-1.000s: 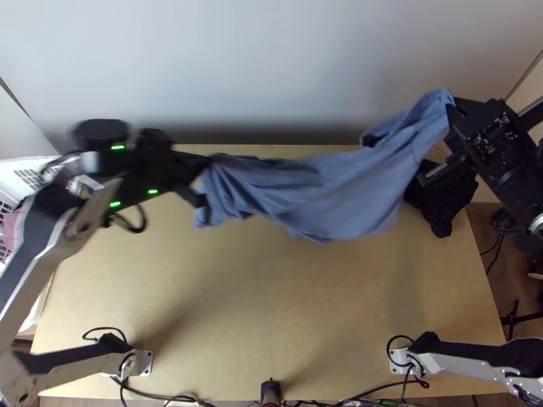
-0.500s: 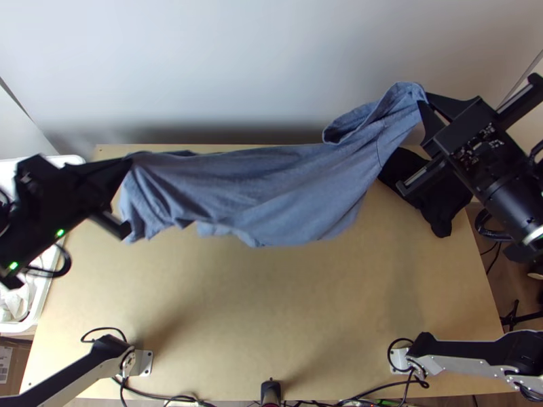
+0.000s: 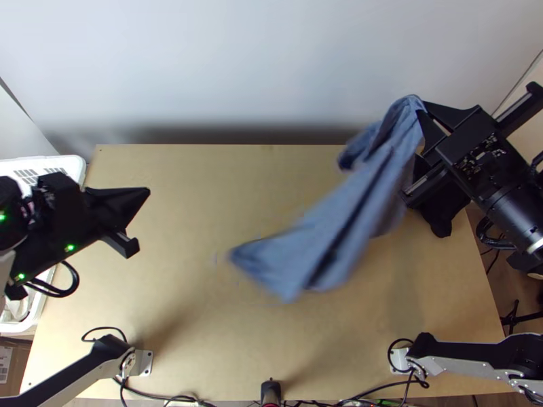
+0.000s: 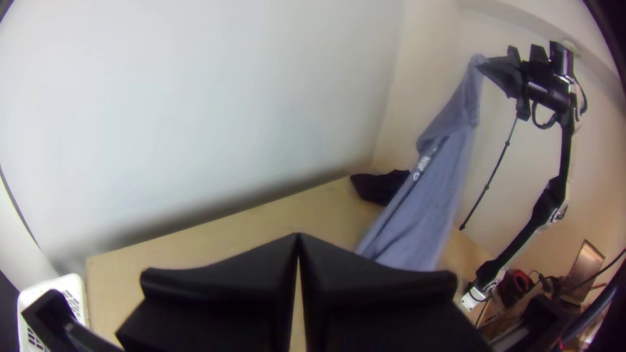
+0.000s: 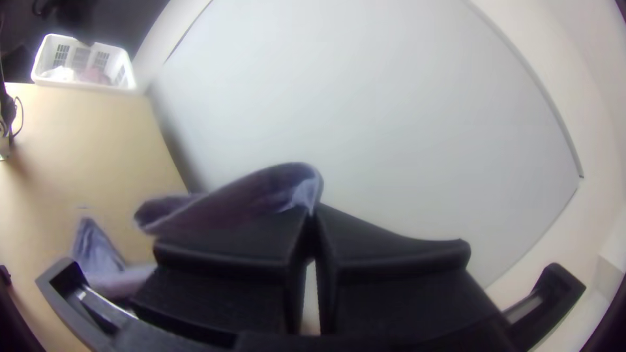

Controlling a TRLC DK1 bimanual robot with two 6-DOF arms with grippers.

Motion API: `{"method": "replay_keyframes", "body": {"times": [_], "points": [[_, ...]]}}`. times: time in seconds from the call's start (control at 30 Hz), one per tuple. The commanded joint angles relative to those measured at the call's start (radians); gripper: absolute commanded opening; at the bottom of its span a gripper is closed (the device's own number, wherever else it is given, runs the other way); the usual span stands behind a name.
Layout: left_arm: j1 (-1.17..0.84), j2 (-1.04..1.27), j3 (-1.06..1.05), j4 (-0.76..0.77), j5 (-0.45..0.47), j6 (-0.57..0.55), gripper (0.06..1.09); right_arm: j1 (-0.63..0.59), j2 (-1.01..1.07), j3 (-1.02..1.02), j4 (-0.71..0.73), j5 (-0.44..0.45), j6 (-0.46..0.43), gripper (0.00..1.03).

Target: Fold the t-shirt

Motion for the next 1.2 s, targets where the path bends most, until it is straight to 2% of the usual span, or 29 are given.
{"method": "replay_keyframes", "body": {"times": [0.0, 0.03, 0.13, 0.23, 0.33, 0.43, 0.57, 0.63, 0.73, 0.8, 0.83, 0.9, 1.03, 1.17], "points": [[0.0, 0.011, -0.027, -0.044, 0.071, -0.048, 0.09, -0.001, -0.004, -0.006, -0.005, 0.0, 0.008, 0.03], [-0.002, 0.011, -0.033, -0.041, 0.079, -0.057, 0.1, 0.001, -0.003, -0.006, -0.005, -0.001, 0.008, 0.03], [-0.011, 0.046, -0.033, -0.032, 0.134, -0.08, 0.32, 0.002, 0.004, -0.006, -0.004, -0.001, 0.008, 0.03], [-0.064, 0.123, -0.036, -0.011, 0.132, -0.079, 0.43, 0.01, 0.013, 0.005, -0.001, -0.001, 0.001, 0.03], [-0.129, 0.213, -0.017, -0.017, 0.132, -0.064, 0.58, 0.016, 0.017, 0.02, 0.008, 0.002, -0.033, 0.03], [-0.169, 0.252, -0.007, -0.008, 0.132, -0.065, 0.76, 0.027, 0.016, 0.043, 0.041, 0.035, -0.104, 0.03], [-0.192, 0.264, -0.025, 0.031, 0.132, -0.065, 0.88, 0.076, 0.022, 0.057, 0.165, 0.06, -0.271, 0.03], [-0.209, 0.282, -0.011, 0.035, 0.125, -0.05, 0.95, 0.094, 0.042, 0.056, 0.166, 0.06, -0.273, 0.03], [-0.222, 0.314, 0.013, 0.037, 0.117, -0.036, 0.98, 0.114, 0.082, 0.057, 0.107, 0.058, -0.147, 0.03], [-0.229, 0.327, 0.013, 0.043, 0.117, -0.036, 0.98, 0.074, 0.111, 0.077, 0.07, 0.008, -0.045, 0.03], [-0.238, 0.331, 0.007, 0.046, 0.117, -0.038, 0.99, 0.063, 0.123, 0.086, 0.064, -0.009, -0.024, 0.03], [-0.261, 0.344, -0.013, 0.051, 0.115, -0.034, 1.02, 0.071, 0.14, 0.088, 0.073, -0.012, -0.033, 0.03], [-0.331, 0.383, -0.04, 0.051, 0.077, 0.008, 1.02, 0.119, 0.146, 0.077, 0.159, -0.009, -0.113, 0.03], [-0.371, 0.459, -0.039, 0.08, 0.072, 0.021, 1.02, 0.122, 0.146, 0.088, 0.174, 0.019, -0.122, 0.03]]}}
